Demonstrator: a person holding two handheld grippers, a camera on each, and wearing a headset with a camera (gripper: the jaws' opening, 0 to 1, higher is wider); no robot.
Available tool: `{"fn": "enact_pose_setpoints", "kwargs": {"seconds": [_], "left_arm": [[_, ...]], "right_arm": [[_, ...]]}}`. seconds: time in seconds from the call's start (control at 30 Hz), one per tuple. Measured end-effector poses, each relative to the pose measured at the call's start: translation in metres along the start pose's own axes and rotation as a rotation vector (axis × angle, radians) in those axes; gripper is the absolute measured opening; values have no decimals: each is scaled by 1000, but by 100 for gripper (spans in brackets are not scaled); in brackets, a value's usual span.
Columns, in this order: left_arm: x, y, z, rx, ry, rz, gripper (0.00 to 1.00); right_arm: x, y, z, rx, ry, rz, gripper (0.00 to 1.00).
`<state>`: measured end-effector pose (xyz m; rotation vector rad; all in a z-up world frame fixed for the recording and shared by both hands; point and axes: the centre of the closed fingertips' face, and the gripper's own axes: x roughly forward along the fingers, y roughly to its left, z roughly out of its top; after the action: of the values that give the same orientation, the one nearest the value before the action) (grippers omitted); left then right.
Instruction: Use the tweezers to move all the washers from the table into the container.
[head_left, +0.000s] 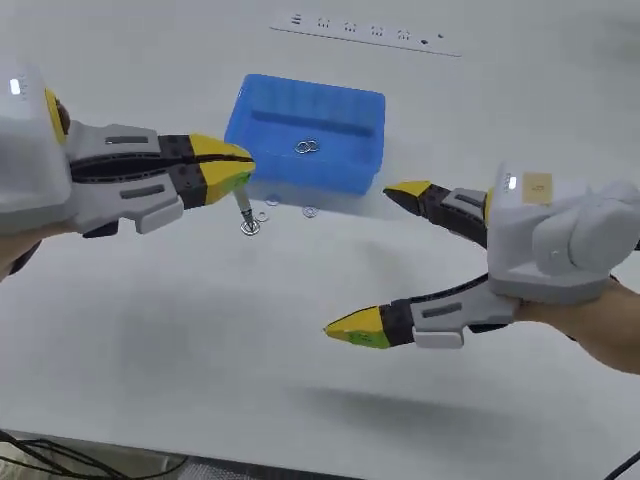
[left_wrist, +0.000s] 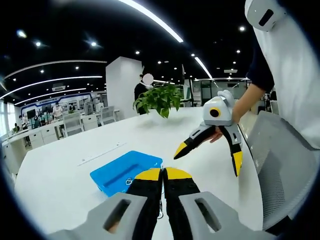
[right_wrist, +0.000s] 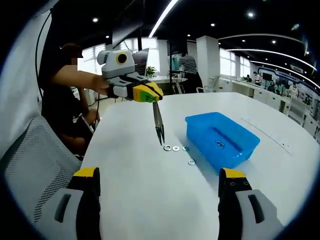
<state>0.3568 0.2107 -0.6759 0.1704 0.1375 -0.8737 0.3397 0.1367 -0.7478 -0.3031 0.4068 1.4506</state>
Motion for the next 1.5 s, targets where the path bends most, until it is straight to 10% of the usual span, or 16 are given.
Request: {"fn": "enact_pose_setpoints", "kwargs": {"seconds": [1.0, 1.5], "left_arm": [[3, 1, -21, 15, 53, -41, 4], [4, -4, -21, 7, 89, -86, 4]], "right_arm": [[20, 14, 0, 29, 17, 54, 96], [68, 5, 27, -24, 23, 153, 65]]}}
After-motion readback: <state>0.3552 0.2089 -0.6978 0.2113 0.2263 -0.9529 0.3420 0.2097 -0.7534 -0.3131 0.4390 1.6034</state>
